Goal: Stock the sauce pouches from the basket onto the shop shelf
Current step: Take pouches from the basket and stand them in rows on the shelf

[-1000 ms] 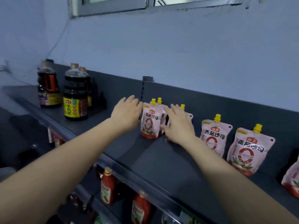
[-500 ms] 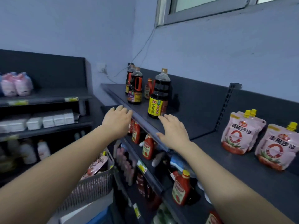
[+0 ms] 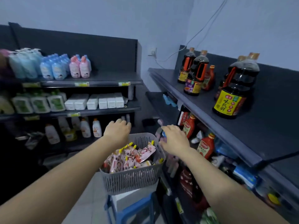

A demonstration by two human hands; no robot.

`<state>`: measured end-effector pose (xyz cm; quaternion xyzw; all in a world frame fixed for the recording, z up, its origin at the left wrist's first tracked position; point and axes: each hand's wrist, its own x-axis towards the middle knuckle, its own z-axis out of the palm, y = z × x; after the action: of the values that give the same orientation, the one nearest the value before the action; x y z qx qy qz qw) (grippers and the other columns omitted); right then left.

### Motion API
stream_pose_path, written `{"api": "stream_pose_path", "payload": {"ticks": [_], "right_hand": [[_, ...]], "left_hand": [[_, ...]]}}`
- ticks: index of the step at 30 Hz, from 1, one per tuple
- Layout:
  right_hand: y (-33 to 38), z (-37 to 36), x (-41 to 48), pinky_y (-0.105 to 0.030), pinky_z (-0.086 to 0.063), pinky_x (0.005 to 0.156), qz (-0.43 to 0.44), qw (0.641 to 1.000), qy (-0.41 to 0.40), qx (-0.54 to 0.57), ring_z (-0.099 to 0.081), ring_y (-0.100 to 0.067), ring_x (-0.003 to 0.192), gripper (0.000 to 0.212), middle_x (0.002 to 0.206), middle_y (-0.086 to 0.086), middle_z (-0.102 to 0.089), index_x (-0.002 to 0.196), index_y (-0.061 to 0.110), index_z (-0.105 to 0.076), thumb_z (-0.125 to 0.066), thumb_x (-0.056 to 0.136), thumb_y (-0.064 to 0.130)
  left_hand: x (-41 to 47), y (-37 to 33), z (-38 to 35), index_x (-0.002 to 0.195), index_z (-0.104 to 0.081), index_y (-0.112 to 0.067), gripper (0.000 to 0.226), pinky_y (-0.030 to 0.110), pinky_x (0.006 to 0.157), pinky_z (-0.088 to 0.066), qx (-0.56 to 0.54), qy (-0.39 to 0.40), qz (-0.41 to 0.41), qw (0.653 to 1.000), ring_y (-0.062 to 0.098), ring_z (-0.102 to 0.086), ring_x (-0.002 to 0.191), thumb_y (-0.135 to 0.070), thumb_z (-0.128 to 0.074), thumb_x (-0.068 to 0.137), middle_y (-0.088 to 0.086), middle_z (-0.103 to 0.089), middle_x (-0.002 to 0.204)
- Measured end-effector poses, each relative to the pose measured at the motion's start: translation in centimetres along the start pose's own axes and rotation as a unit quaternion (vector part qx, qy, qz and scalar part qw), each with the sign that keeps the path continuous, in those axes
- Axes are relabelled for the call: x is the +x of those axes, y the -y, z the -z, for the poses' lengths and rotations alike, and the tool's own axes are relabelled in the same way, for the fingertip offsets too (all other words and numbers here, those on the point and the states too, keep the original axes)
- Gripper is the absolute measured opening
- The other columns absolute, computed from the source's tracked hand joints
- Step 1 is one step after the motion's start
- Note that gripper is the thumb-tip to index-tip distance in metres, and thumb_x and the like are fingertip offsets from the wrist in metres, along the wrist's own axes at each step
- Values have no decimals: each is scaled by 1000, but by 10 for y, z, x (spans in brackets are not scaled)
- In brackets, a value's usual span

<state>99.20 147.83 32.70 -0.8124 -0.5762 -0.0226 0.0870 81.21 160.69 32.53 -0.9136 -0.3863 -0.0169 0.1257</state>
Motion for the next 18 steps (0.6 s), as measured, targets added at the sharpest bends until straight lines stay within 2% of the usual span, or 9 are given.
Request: {"api": "stream_pose_path", "payload": {"ticks": [3, 6, 10, 14, 18], "right_hand": [[7, -28, 25, -39, -37, 102, 11, 999, 32, 3, -40, -27, 130, 50, 132, -4, -51, 131, 19, -47, -61, 87, 37], [8, -59, 50, -46, -36, 107, 11, 997, 73, 18, -38, -28, 132, 59, 136, -4, -49, 135, 20, -44, -65, 83, 40], [-3, -102, 84, -40, -35, 105, 16, 994, 111, 16, -39, -26, 131, 55, 136, -5, -50, 135, 21, -45, -63, 86, 36], [-17, -139, 115, -41, -33, 108, 23, 988, 154, 12, -36, -25, 135, 62, 145, -4, -44, 142, 20, -39, -63, 87, 36], [-33, -173, 140, -39, -40, 101, 9, 980, 198, 25, -43, -27, 129, 53, 138, -5, -50, 135, 19, -46, -61, 88, 37]], "left_hand": [[11, 18, -34, 127, -45, -14, 40, 39, 93, -39, -14, 38, 22, 999, 26, -43, 123, -29, -51, 91, 7, -52, 128], [25, 28, -70, 125, -46, -15, 41, 38, 92, -40, -26, 72, 41, 996, 26, -45, 121, -33, -55, 89, 6, -53, 126], [48, 33, -118, 124, -48, -17, 42, 36, 96, -39, -36, 117, 67, 990, 24, -46, 122, -36, -57, 89, 5, -53, 128], [69, 30, -166, 131, -45, -17, 47, 38, 101, -39, -47, 169, 86, 981, 25, -45, 125, -34, -57, 88, 5, -53, 132], [83, 20, -208, 129, -47, -16, 45, 39, 100, -41, -62, 222, 117, 966, 25, -47, 122, -29, -58, 88, 7, -54, 130]]}}
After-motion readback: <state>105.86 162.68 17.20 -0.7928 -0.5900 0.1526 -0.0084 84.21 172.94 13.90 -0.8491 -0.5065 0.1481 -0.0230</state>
